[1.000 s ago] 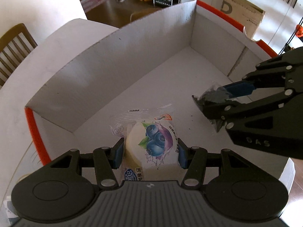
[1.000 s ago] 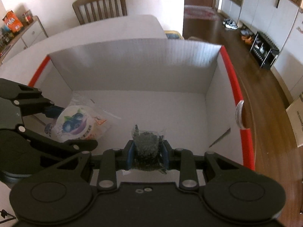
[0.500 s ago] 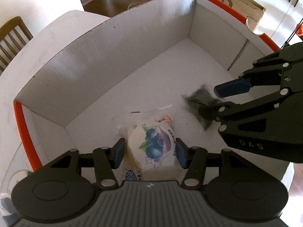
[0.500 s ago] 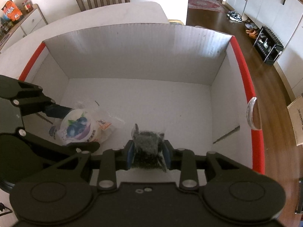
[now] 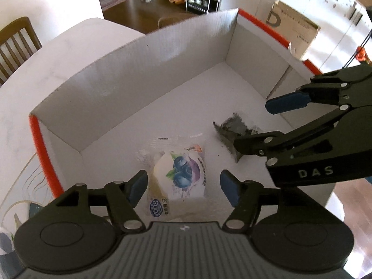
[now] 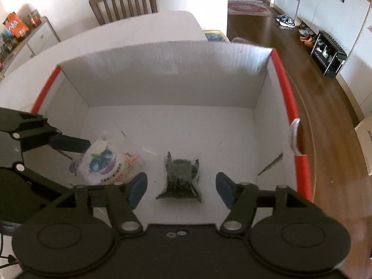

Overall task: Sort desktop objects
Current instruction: 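Open both tools to drop the mesh bag and bread bag in the box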

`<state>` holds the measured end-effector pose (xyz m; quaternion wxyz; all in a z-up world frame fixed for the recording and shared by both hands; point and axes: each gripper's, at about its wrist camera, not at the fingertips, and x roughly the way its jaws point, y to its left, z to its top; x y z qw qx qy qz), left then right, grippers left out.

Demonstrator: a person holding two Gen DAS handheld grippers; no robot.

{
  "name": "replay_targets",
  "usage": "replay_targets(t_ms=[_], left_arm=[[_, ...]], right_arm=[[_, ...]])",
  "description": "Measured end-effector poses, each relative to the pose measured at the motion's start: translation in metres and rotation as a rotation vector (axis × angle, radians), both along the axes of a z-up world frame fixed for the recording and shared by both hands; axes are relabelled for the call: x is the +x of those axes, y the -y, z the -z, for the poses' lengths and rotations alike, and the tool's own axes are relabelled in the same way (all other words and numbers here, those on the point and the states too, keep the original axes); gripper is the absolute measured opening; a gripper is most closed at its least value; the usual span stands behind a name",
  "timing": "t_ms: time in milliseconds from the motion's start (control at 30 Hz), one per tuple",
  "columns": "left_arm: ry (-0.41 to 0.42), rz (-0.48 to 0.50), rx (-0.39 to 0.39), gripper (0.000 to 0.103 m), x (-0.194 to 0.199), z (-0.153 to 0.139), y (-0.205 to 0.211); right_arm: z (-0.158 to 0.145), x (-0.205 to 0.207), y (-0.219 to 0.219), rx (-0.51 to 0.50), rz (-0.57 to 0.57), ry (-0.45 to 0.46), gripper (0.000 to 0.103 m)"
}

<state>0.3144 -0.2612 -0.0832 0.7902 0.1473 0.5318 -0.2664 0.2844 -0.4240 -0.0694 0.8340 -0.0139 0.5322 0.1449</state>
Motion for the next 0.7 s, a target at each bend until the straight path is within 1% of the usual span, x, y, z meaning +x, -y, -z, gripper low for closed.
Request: replay_targets(t_ms=[33,133,300,433,533,700], left_arm=[[0.002,-0.004,-0.014,0.068,-0.001,-0.003,-0.001],[0.025,-0.015,-0.038,0.074,-0.003,-0.012,-0.002],[0.053,-0.026,-0.063,0.074,-0.005,-0.017,0.004],[0.093,-0.039,-0.086,0.074,-0.015,-0.027,-0.002],[0.135,-0.061,-0.106,0.074,-0.021,-0.032,-0.005],[0.159,-0.089,-0.133,0.074,-0.032,-0.042,-0.012]], right_arm=[[-0.004,-0.001,0.002,0.01,0.0,0.007,0.066],[-0.015,-0.007,0.007,0.034,0.004,0.03,0.071],[-0.03,-0.018,0.013,0.074,-0.005,0.065,0.076],[-0.041,-0.026,0.017,0.092,-0.015,0.093,0.079],[-0.05,-0.032,0.02,0.116,-0.024,0.121,0.081],[-0.067,-0.046,0.027,0.169,-0.04,0.187,0.085]])
